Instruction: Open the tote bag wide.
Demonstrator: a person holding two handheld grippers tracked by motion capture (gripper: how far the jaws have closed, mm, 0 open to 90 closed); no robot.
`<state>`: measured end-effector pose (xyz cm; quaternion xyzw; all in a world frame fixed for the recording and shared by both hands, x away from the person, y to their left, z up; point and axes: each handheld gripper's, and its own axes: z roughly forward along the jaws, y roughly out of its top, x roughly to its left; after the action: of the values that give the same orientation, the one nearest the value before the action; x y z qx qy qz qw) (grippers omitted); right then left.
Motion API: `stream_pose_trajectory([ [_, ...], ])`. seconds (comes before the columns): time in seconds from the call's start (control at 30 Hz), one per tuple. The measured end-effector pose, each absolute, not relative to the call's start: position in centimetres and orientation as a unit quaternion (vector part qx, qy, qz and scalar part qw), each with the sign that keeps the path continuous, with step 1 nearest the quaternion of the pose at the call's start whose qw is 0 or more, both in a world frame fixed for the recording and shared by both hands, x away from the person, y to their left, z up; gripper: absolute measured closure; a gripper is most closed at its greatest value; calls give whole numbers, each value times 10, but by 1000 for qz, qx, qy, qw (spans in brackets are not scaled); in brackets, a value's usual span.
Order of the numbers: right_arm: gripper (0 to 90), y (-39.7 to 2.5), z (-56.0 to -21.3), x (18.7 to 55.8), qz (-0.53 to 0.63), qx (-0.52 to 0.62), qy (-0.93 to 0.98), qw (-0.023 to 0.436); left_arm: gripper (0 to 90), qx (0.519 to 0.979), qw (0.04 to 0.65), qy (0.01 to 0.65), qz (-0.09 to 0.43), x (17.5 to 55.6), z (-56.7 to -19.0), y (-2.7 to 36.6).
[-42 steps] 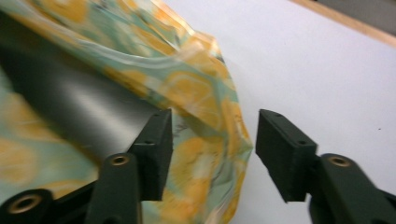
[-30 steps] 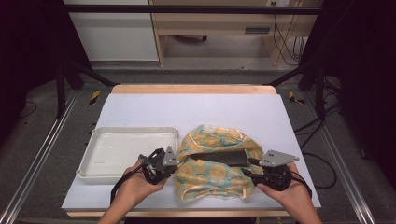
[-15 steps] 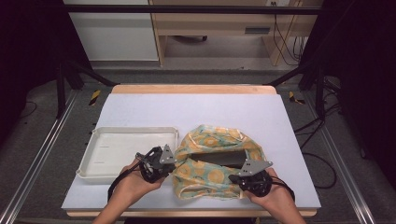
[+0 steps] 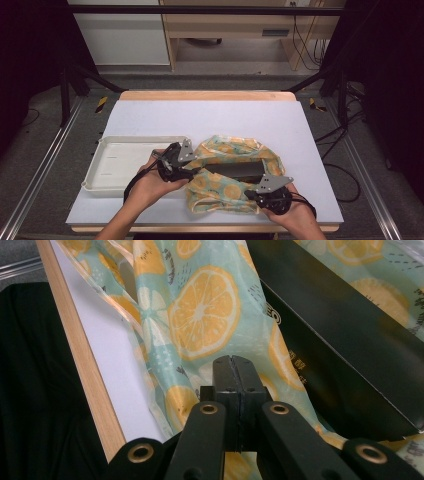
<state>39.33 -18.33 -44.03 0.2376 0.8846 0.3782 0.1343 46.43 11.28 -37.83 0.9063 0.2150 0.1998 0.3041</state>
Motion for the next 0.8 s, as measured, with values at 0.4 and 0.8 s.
stream_pose_trajectory([
  [0.4, 511, -188, -421, 399, 390, 245, 874, 153, 493, 922, 274, 221, 161, 505, -396, 96],
  [0.8, 394, -167, -422, 427, 371, 229, 891, 130, 859, 931, 259, 208, 152, 501, -390, 90],
])
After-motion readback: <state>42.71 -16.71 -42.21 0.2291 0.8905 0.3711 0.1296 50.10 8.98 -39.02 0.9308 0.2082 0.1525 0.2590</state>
